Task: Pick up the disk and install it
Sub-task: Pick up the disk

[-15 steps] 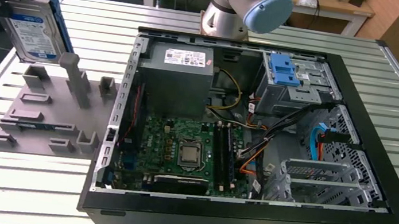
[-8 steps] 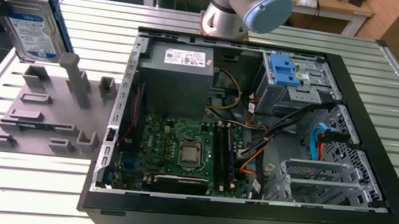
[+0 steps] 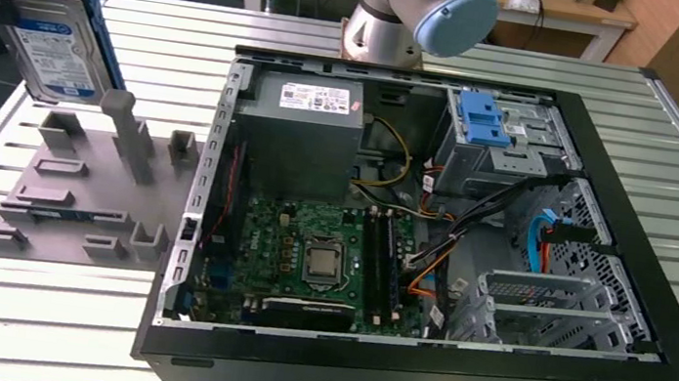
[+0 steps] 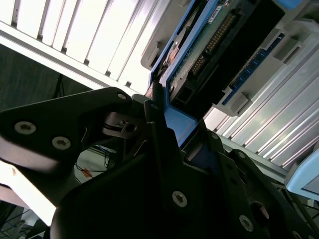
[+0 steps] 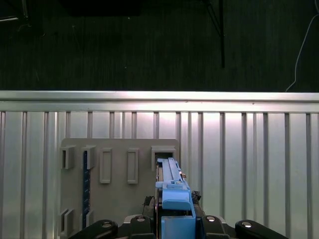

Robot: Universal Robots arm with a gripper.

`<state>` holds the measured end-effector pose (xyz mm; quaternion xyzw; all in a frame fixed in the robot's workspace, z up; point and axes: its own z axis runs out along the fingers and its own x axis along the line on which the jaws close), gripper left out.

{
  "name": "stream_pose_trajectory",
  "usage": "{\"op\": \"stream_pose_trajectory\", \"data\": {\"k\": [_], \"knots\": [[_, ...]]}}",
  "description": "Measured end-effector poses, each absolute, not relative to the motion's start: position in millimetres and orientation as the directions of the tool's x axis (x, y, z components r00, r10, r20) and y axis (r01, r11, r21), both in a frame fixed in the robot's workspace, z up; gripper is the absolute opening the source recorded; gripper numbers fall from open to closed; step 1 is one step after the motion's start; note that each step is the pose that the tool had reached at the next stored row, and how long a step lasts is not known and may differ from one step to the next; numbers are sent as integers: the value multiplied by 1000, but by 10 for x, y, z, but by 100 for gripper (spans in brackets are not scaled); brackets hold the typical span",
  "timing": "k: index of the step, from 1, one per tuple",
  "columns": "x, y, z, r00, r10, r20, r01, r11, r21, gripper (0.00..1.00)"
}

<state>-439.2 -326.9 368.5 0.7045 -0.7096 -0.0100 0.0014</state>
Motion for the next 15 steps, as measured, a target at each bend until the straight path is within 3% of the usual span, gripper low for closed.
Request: {"op": "stream_pose_trajectory", "data": {"k": [15], "knots": [[-4392, -3269, 3767, -7, -1000, -12, -1000, 7, 16, 36]]}}
